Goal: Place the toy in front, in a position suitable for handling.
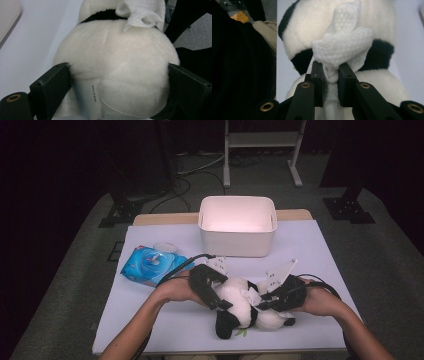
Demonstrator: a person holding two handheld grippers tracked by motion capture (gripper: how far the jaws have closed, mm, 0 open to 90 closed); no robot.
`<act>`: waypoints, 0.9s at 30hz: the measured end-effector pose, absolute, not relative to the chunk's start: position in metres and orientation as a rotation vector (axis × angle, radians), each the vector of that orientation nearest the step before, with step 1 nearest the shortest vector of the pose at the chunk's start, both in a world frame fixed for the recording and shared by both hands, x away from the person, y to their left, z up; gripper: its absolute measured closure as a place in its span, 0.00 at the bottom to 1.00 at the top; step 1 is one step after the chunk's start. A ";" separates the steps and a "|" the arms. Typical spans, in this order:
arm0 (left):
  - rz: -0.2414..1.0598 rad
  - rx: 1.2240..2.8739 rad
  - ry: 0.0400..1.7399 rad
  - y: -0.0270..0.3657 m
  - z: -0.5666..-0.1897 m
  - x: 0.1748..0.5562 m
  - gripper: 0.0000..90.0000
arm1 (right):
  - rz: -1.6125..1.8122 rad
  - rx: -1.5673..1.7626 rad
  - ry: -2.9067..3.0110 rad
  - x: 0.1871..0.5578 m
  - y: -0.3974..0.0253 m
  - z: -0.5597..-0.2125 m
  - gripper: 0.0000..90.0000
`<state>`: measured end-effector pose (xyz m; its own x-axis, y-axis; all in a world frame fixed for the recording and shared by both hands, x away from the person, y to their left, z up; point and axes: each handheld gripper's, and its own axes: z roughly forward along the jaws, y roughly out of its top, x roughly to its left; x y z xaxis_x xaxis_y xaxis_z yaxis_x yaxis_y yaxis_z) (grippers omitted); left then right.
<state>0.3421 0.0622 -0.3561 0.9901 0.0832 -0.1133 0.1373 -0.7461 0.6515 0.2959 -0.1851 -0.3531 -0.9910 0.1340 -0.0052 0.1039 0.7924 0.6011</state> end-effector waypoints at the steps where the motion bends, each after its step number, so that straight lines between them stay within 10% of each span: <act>1: -0.103 2.418 0.149 0.062 -0.357 0.342 0.09 | 0.981 0.185 2.930 0.295 -0.184 -0.354 0.85; 27: -0.098 2.352 0.157 0.069 -0.364 0.334 0.12 | 1.057 0.041 2.916 0.318 -0.134 -0.328 0.85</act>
